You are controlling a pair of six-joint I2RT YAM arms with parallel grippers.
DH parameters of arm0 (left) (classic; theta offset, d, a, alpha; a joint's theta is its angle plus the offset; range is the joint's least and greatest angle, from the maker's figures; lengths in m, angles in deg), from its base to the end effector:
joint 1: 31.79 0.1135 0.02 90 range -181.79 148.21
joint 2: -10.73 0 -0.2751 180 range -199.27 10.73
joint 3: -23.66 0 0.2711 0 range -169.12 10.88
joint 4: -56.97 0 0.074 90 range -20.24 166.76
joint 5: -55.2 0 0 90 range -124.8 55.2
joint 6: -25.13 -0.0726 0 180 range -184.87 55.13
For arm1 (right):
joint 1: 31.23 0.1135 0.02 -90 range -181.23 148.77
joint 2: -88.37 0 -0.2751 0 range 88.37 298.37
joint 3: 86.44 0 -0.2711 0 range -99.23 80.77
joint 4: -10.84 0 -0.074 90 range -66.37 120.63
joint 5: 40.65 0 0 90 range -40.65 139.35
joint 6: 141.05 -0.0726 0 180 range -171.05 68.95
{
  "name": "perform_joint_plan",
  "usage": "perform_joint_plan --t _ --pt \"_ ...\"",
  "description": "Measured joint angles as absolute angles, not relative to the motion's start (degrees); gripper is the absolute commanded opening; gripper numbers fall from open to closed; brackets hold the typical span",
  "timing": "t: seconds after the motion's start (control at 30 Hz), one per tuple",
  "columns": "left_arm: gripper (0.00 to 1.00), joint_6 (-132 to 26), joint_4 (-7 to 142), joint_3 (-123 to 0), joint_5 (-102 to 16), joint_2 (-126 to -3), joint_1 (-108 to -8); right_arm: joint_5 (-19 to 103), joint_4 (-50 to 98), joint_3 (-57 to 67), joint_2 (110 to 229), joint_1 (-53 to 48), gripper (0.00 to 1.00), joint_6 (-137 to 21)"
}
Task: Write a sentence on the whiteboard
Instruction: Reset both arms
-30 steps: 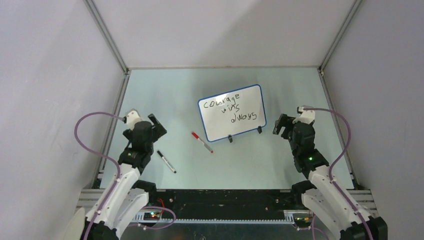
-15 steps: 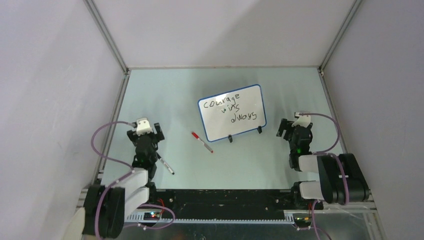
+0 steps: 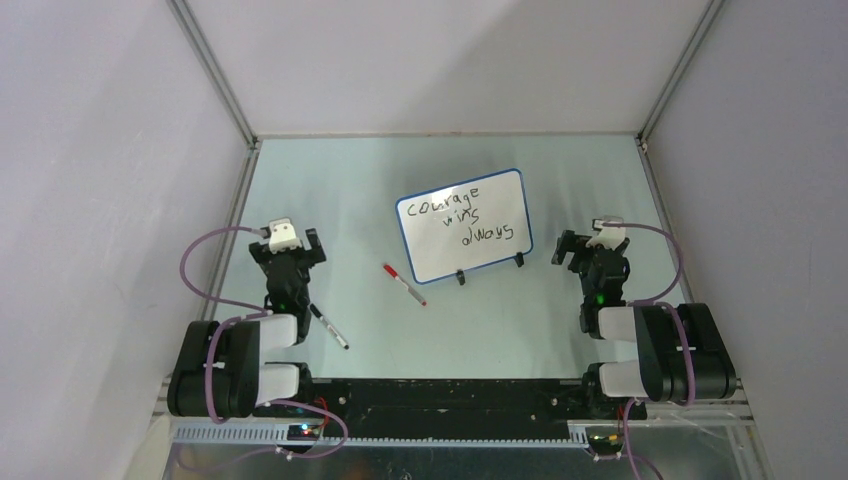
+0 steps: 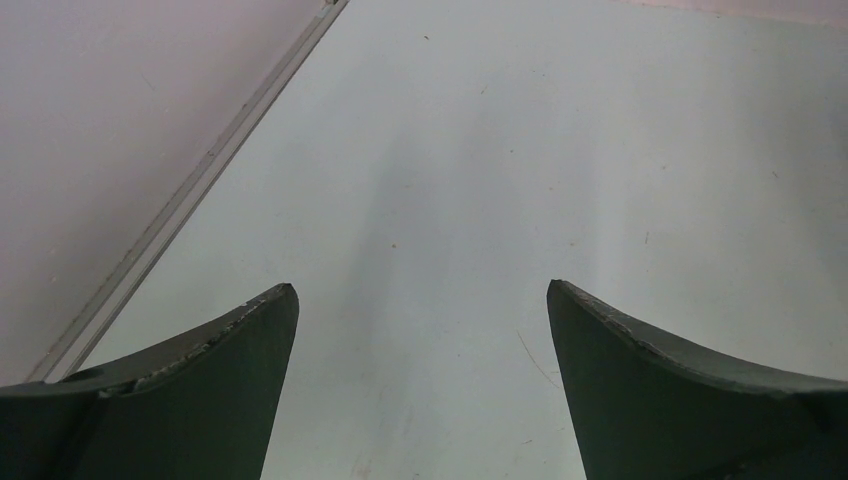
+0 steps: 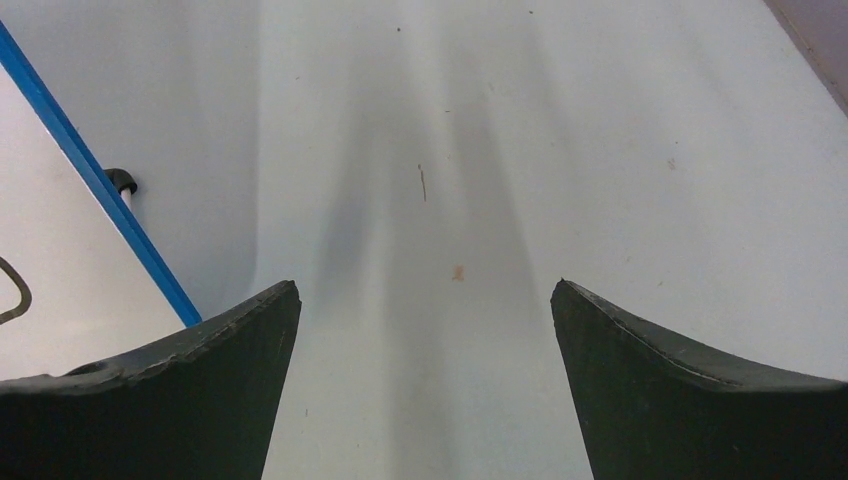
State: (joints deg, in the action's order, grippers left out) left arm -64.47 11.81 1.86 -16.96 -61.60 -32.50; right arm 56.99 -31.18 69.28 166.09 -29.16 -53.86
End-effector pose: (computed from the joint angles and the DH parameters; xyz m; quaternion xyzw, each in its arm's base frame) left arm 0.2516 0.0191 0.1530 -0.1024 0.7308 0.1082 0.6661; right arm 0.2662 0.0000 0.1356 0.0472 0.7719 -0.0246 0.6335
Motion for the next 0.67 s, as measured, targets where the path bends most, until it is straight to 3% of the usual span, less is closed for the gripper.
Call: perform_joint_plan --t 0.67 --pt "1.00 -64.47 11.59 1.86 -17.48 -61.60 -32.46 55.31 -31.14 68.89 166.11 -30.12 0.99 -53.99"
